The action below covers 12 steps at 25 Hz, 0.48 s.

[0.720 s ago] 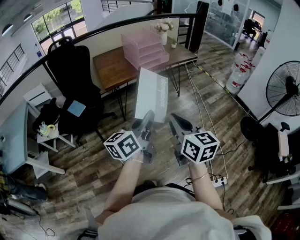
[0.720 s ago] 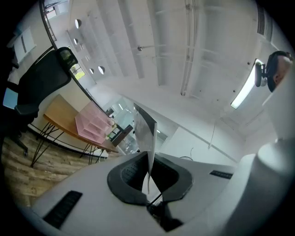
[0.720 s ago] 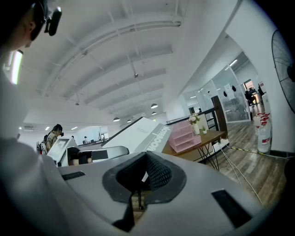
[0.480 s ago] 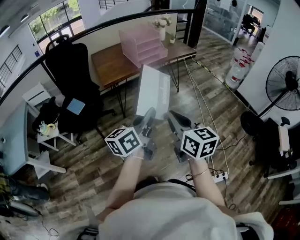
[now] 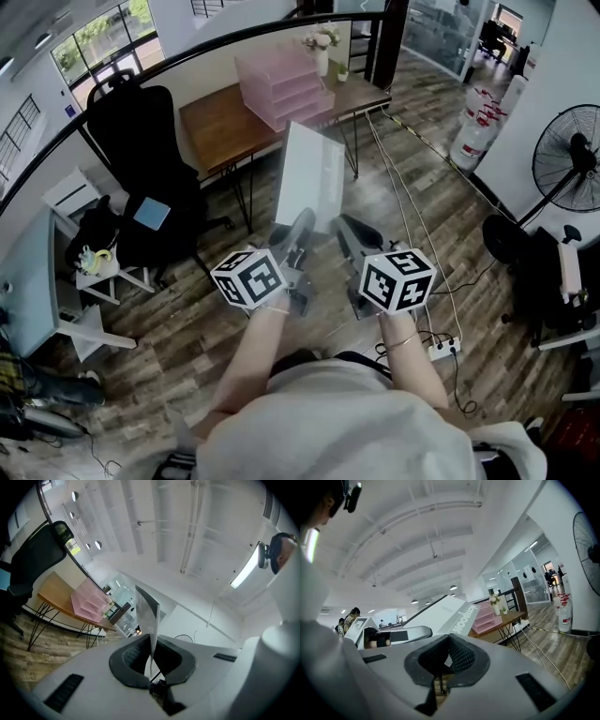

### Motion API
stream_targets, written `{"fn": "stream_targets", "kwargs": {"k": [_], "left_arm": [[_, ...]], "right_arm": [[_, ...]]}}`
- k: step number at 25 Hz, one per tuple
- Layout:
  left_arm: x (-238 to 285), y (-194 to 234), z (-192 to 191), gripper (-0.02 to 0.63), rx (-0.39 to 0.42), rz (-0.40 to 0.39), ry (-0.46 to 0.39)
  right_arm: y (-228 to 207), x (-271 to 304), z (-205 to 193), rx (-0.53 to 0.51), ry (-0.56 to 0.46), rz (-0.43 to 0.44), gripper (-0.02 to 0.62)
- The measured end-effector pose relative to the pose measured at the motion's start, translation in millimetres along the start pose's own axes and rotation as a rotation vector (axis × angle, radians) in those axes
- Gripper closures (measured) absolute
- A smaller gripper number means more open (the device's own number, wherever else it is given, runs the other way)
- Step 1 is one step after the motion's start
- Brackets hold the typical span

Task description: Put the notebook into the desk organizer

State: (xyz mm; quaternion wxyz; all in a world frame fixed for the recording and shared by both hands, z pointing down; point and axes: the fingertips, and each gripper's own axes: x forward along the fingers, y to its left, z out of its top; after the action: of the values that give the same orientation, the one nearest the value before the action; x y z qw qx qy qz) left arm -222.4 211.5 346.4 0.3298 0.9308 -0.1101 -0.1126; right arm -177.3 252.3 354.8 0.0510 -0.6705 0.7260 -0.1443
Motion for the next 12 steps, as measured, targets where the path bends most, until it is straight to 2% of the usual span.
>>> {"fn": "stream_targets", "kwargs": {"k": [4,12], "left_arm": [[1,5,0,0.588,-0.006,-0.021,0.013],[0,18,-4,0.588,-0.011,-0.037,0.048]], "right_arm": [[4,9,-4,-0.003,0.004,-0.030,0.600],[6,10,-6,0.006,-0.015,-0.009,0.600]]}}
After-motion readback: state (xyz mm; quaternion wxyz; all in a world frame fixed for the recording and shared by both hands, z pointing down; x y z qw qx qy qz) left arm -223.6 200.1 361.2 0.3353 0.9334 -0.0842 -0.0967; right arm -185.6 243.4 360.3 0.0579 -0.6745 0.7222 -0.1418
